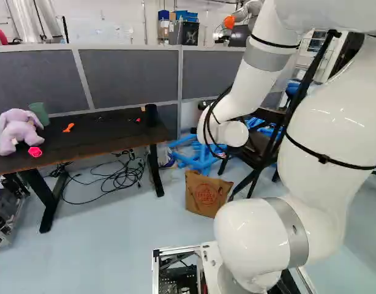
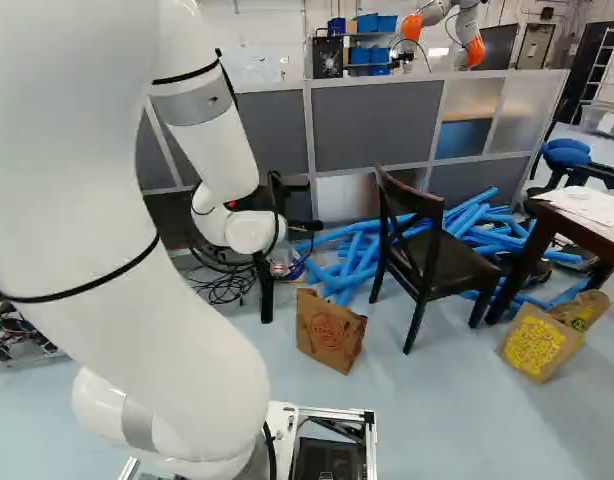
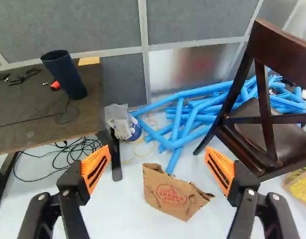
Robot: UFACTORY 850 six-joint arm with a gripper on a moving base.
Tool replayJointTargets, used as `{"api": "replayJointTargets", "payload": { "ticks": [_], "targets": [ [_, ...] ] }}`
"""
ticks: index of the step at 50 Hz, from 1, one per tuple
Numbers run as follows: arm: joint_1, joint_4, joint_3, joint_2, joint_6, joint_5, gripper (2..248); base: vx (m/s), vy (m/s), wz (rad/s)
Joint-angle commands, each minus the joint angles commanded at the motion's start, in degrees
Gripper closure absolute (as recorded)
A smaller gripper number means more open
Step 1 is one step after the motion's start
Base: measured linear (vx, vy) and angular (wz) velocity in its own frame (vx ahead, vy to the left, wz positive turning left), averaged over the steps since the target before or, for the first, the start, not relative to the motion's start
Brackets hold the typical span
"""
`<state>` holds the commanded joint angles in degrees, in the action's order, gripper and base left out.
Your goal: Pick up the bag on the ground and place it on the table
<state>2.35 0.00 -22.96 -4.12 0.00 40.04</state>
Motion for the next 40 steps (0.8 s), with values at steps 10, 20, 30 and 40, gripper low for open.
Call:
{"api": "replayJointTargets", "payload": {
  "ticks": [10,20,30,40],
  "targets": [
    [0.73,0.0,-2.92,-4.13,0.0,-2.05,3,0.0,0.0,0.0],
    [1.43,0.0,-5.92,-8.22,0.0,-4.18,3,0.0,0.0,0.0],
    [2.11,0.0,-8.98,-12.22,0.0,-6.33,3,0.0,0.0,0.0],
    [2.75,0.0,-12.1,-16.12,0.0,-8.48,3,0.0,0.0,0.0]
  ]
}}
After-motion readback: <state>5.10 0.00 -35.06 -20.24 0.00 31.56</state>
